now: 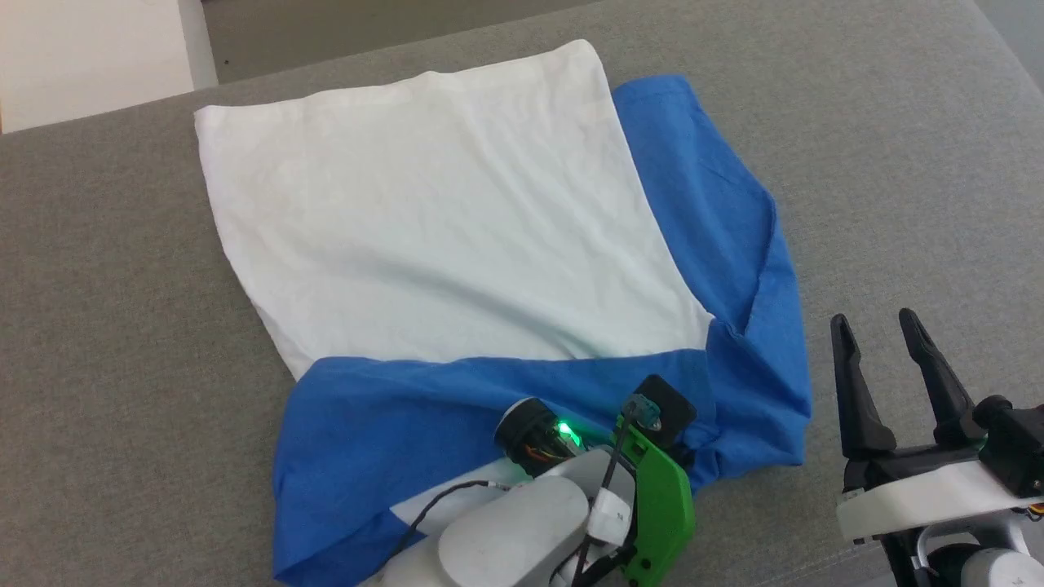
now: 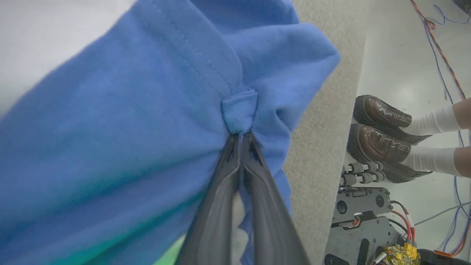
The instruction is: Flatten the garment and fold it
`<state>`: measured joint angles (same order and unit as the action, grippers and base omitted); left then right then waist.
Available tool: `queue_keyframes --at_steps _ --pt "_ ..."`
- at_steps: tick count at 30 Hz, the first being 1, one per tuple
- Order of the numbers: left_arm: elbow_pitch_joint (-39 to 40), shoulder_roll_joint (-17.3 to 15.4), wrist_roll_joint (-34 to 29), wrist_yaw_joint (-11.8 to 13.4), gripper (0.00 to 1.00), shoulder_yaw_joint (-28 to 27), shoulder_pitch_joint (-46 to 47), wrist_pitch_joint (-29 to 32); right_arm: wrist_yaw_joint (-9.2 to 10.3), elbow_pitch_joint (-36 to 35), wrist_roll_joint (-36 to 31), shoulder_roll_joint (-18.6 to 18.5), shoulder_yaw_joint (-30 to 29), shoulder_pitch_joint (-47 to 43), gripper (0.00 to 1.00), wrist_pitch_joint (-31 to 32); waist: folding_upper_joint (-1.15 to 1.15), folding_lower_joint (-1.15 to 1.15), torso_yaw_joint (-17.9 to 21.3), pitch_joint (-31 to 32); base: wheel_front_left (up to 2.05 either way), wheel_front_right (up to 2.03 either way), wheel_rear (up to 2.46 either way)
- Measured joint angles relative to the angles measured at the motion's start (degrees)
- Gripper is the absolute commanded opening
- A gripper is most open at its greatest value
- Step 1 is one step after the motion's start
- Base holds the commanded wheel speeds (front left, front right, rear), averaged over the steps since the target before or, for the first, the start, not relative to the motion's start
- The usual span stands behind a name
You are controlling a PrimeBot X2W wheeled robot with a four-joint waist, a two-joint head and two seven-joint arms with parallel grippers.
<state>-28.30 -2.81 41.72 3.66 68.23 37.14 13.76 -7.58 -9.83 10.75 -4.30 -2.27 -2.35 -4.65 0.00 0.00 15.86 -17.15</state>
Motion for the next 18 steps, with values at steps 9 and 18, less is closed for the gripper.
queue_keyframes --at_steps 9,18 --pt "7.3 -0.7 4.7 2.0 1.0 -10.4 0.2 -14.7 0.0 -0.2 -0.1 -0.9 -0.4 0.2 1.0 0.7 0.0 0.0 -3.1 0.7 0.0 0.0 0.0" --pt "13.9 -14.2 0.0 12.4 1.0 -24.6 -3.0 -28.1 0.0 2.0 1.1 -5.4 -1.2 7.3 1.0 5.9 0.0 0.0 -7.0 1.3 0.0 0.0 0.0"
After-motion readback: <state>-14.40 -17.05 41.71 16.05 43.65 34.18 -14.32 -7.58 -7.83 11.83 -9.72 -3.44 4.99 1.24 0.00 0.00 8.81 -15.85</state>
